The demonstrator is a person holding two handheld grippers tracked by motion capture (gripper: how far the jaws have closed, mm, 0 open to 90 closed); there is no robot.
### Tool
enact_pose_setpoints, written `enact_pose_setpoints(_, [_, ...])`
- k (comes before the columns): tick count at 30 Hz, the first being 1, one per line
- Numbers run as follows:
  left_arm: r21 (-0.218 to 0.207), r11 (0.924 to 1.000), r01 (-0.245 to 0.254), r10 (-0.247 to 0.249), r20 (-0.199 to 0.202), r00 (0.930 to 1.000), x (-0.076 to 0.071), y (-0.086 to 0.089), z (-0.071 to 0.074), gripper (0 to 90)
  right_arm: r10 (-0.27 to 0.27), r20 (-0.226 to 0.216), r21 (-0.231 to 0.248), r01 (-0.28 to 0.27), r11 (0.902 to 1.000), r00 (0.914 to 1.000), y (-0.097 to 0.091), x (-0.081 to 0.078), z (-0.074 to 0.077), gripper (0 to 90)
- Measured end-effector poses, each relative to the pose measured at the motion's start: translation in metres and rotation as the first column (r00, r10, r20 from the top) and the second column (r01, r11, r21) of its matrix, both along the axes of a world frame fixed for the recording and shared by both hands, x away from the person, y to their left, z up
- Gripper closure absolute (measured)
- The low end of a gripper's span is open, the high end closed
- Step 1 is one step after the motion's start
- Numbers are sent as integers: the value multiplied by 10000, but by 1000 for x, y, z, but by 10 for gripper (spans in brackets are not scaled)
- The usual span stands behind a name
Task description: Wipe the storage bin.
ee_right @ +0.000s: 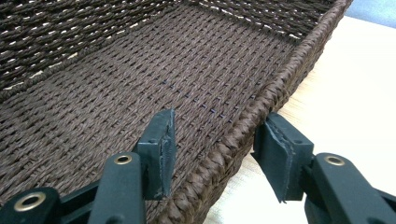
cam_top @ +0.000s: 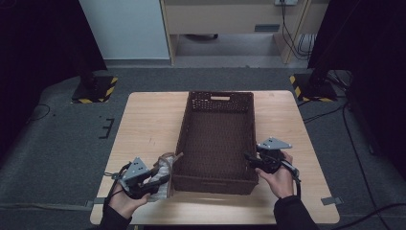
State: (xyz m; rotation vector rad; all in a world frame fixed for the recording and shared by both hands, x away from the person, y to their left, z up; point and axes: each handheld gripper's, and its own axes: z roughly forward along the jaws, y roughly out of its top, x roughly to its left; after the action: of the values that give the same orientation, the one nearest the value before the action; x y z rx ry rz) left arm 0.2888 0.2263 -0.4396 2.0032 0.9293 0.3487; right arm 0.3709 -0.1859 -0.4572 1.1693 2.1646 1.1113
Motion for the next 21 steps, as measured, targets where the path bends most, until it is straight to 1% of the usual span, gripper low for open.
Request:
enact_pose_setpoints(2, [-112, 9999, -40, 39, -132, 9999, 1, 2, -3, 632, -8, 17, -16, 8, 10000, 10000, 0, 0, 0, 492])
enact_pose_setpoints(3, [-31, 10000, -73, 72, -183, 9998, 1, 2, -5, 632, -9, 16, 7, 9, 10000, 10000, 0, 0, 0, 492])
enact_pose_setpoints(6, [337, 9994, -67, 84, -493, 9987, 3, 0, -17, 632, -21, 1, -1, 21, 10000, 10000, 0, 0, 0, 493])
enact_pose_setpoints(8, [483, 9988, 0, 42, -861, 9963, 5, -2, -25, 632, -20, 20, -9, 20, 10000, 10000, 0, 0, 0, 494])
enact_pose_setpoints(11, [901, 9959, 61, 51, -1240, 9923, 9, -3, -36, 632, -30, 16, -12, 30, 10000, 10000, 0, 0, 0, 494])
enact_pose_setpoints(15, [959, 9953, -126, 249, -1277, 9915, 15, 1, -40, 632, -16, 15, -27, 16, 10000, 10000, -1, 0, 0, 493])
enact_pose_setpoints(17, [872, 9957, -309, 417, -1244, 9914, 19, 5, -38, 632, 3, -27, -21, -3, 10000, 10000, -1, 0, 1, 491])
enact_pose_setpoints(21, [518, 9964, -675, 718, -859, 9937, 25, 13, -27, 631, -13, 16, 6, 13, 10000, 10000, -2, 0, 2, 490])
